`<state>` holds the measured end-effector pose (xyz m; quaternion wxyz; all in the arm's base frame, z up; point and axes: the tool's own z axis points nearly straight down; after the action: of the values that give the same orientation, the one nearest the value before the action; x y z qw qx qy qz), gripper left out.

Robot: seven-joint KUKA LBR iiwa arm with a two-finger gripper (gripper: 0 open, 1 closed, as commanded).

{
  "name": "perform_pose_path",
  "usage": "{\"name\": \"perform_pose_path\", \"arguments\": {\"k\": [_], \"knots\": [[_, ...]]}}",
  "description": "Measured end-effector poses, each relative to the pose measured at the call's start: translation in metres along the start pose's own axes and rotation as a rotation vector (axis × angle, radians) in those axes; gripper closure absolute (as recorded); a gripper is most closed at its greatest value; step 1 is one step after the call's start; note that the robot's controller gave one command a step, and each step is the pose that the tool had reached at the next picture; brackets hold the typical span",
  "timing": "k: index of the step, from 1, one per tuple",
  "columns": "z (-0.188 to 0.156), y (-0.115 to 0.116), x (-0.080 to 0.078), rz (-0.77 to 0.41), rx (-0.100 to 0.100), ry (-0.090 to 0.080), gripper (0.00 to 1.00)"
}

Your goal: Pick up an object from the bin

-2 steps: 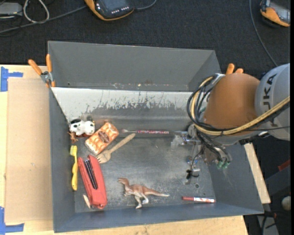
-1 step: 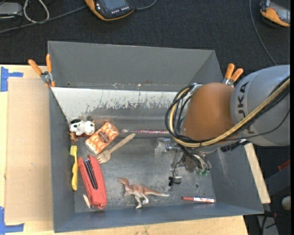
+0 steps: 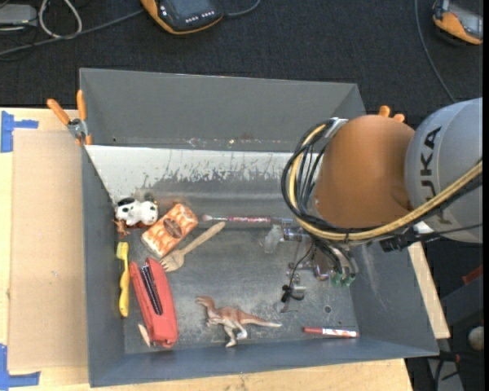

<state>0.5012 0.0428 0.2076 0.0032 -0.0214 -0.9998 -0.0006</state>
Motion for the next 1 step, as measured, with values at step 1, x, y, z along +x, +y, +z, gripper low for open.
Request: {"name": "perform_pose_path", "arguments": {"k": [1], "knots": [[-0.0113,0.0215,0.0117,0.066,0.001,0.007,0.00]]}}
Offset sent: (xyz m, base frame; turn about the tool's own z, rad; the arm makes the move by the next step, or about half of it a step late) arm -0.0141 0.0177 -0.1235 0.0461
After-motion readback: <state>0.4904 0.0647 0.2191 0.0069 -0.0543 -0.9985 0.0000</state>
